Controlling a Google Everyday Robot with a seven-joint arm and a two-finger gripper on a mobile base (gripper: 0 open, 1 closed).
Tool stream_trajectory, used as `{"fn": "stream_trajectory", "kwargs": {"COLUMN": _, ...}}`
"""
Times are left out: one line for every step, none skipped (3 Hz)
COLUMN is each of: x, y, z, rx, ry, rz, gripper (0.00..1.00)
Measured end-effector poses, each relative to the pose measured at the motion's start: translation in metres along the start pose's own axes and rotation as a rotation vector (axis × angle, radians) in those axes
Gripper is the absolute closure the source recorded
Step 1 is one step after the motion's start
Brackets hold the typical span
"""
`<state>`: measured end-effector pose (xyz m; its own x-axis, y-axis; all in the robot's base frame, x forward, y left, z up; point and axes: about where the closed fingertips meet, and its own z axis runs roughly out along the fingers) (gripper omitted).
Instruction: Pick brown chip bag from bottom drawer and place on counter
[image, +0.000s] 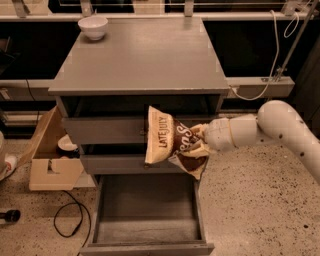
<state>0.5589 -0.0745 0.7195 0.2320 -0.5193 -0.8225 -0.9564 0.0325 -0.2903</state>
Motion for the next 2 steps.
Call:
{"fn": "stream_trajectory", "kwargs": {"x": -0.0552, "y": -0.0377, "z": -0.0536, "rx": 0.076, "ry": 0.104, "rz": -0.060, "gripper": 1.00}}
{"fn": "stream_trajectory", "kwargs": {"x": -0.0549, "y": -0.0376, "z": -0.0531, "rx": 0.075, "ry": 0.104, "rz": -0.059, "gripper": 1.00}}
